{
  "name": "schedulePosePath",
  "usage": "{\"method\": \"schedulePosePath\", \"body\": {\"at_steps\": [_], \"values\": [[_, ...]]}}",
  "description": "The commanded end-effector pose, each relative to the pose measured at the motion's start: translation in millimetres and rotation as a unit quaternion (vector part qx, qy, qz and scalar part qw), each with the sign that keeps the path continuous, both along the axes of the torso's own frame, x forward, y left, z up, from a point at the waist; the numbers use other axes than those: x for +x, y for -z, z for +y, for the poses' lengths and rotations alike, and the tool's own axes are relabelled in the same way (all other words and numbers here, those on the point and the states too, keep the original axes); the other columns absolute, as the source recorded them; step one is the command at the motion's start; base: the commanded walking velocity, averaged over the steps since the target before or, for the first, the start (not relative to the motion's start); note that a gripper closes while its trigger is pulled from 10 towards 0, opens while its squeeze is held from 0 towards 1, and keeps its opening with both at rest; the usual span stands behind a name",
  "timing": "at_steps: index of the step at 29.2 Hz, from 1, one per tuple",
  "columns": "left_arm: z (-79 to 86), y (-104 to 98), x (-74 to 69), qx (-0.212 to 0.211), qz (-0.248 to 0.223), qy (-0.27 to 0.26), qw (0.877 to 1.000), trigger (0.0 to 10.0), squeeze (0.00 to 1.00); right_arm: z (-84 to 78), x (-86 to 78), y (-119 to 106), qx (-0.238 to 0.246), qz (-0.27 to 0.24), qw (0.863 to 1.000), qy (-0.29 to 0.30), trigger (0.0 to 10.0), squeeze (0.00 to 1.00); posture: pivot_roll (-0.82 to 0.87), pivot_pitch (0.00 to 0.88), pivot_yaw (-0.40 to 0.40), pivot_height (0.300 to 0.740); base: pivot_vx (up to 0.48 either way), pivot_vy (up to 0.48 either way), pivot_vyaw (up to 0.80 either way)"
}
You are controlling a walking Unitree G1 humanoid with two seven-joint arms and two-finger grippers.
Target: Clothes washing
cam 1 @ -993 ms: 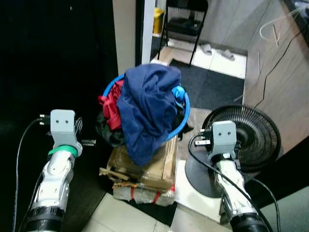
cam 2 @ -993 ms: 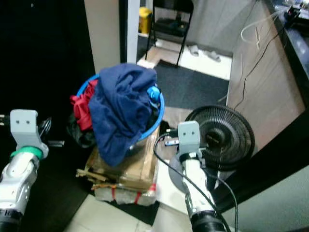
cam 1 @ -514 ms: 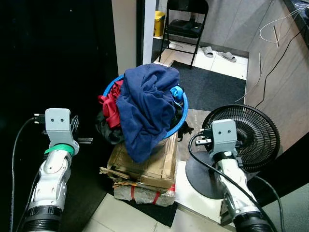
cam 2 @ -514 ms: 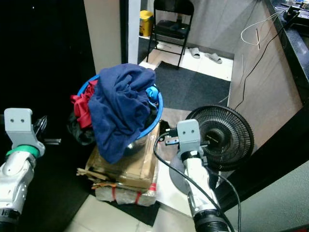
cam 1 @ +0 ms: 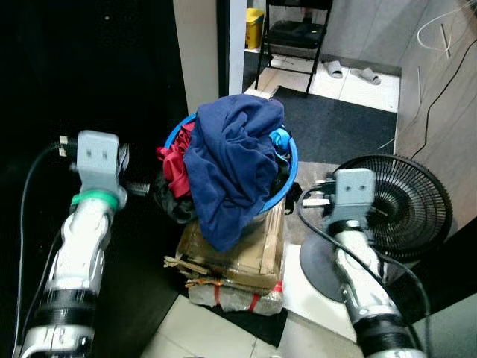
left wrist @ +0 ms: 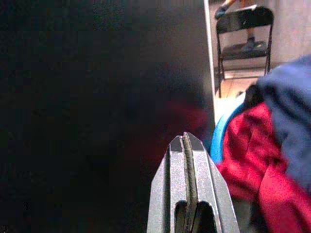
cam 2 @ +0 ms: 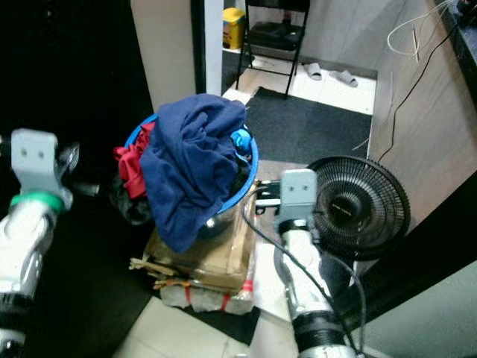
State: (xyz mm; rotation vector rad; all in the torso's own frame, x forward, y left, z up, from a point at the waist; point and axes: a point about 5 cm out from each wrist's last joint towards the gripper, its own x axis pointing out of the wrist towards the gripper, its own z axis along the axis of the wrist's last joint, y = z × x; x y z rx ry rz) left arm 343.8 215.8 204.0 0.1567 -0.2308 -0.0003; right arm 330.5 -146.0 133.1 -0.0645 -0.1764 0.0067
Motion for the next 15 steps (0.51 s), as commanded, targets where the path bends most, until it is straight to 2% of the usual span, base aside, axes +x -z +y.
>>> {"method": "schedulePosePath", "body": {"at_steps": [1,3,5,8,10,12,13,14,15], "values": [[-0.1,2,3.3,-0.018,0.018,0.004,1.0,10.0,0.0,7.4,4.9,-8,0.042,0.0,0.999,-0.013,10.0,0.0,0.0,0.035,0.144,0.74,0.0,0.0,0.0],[-7.7,-7,8.8,-0.028,0.019,0.017,0.999,10.0,0.0,18.3,12.2,-18,0.056,-0.001,0.998,-0.04,10.0,0.0,0.01,0.035,0.143,0.74,0.0,0.0,0.0],[-7.7,-7,8.8,-0.028,0.019,0.017,0.999,10.0,0.0,18.3,12.2,-18,0.056,-0.001,0.998,-0.04,10.0,0.0,0.01,0.035,0.143,0.74,0.0,0.0,0.0],[-8.3,-15,10.6,-0.068,0.034,0.028,0.997,10.0,0.0,28.8,12.7,-18,-0.085,-0.02,0.994,-0.062,10.0,0.0,0.02,0.038,0.126,0.74,0.0,0.0,0.0],[-8.3,-17,10.1,-0.076,0.036,0.033,0.996,10.0,0.0,26.6,11.8,-15,-0.101,-0.019,0.993,-0.054,10.0,0.0,0.03,0.042,0.115,0.74,0.0,0.0,0.0],[-11.2,-23,4.6,-0.085,0.026,0.072,0.993,10.0,0.0,20.0,6.4,-9,-0.157,-0.033,0.986,-0.035,10.0,0.0,0.03,0.048,0.11,0.74,0.0,0.0,0.0],[-11.2,-23,4.6,-0.085,0.026,0.072,0.993,10.0,0.0,20.0,6.4,-9,-0.157,-0.033,0.986,-0.035,10.0,0.0,0.03,0.048,0.11,0.74,0.0,0.0,0.0],[-15.1,-22,0.7,-0.058,0.033,0.099,0.993,10.0,0.0,16.2,3.5,-6,-0.162,-0.032,0.986,-0.03,10.0,0.0,0.02,0.05,0.107,0.74,0.0,0.0,0.0],[-15.1,-22,0.7,-0.058,0.033,0.099,0.993,10.0,0.0,16.2,3.5,-6,-0.162,-0.032,0.986,-0.03,10.0,0.0,0.02,0.05,0.107,0.74,0.0,0.0,0.0]]}}
